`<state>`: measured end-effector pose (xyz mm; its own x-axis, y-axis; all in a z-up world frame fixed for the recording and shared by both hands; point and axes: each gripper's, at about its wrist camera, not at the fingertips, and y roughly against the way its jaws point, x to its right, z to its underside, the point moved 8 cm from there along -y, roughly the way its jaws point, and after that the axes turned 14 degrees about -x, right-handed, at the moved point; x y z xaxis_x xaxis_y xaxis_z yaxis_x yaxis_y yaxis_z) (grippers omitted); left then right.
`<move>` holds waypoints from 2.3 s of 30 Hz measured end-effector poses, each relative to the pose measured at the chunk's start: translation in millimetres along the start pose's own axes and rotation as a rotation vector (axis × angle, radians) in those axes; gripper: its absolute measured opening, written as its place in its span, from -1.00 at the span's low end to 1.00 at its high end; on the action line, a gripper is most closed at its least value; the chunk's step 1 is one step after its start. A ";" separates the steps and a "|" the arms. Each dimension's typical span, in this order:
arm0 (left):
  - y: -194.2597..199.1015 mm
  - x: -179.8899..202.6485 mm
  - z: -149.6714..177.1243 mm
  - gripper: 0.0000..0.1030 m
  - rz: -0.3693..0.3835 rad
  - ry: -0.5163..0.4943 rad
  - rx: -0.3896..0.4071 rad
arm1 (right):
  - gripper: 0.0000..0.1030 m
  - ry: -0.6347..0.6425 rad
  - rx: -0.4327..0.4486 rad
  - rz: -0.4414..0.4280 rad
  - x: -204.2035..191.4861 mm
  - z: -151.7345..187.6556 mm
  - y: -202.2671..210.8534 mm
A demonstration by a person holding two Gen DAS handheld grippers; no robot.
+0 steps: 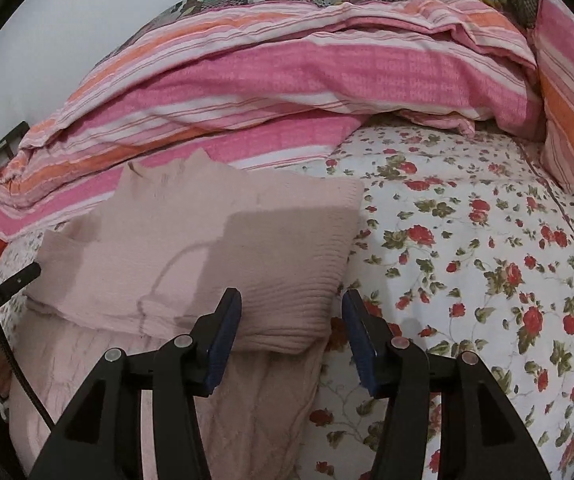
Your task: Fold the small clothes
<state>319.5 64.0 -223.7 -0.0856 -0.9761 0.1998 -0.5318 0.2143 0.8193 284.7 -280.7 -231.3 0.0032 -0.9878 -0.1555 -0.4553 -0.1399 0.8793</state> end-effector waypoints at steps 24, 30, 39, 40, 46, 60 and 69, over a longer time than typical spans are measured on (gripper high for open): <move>0.6 -9.0 -1.4 -0.82 -0.037 0.044 0.001 | 0.06 -0.042 -0.015 -0.021 5.3 1.9 -11.1; -8.5 -1.8 2.8 -0.56 -0.058 0.007 -0.034 | 0.06 -0.043 -0.017 -0.015 5.9 3.3 -10.6; 24.1 -5.2 -2.6 -0.89 0.015 0.037 0.110 | 0.08 -0.046 0.006 -0.011 3.6 2.4 -4.5; 23.0 -6.3 -3.1 -0.89 0.011 0.043 0.105 | 0.09 -0.044 -0.002 -0.004 3.5 2.7 -6.1; 2.8 -13.0 -0.8 -0.81 -0.020 0.070 0.014 | 0.09 -0.039 -0.022 0.004 4.2 3.1 -9.6; 17.4 -4.5 9.7 -0.11 -0.102 0.013 0.036 | 0.09 -0.032 0.089 0.016 4.1 0.4 24.8; 49.1 -3.1 35.9 -0.11 -0.094 0.031 0.096 | 0.09 -0.035 0.151 -0.004 4.4 24.8 67.7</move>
<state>263.5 76.2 -203.4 -0.0068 -0.9898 0.1425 -0.6149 0.1165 0.7800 231.8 -292.9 -183.6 -0.0246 -0.9839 -0.1772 -0.5841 -0.1297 0.8012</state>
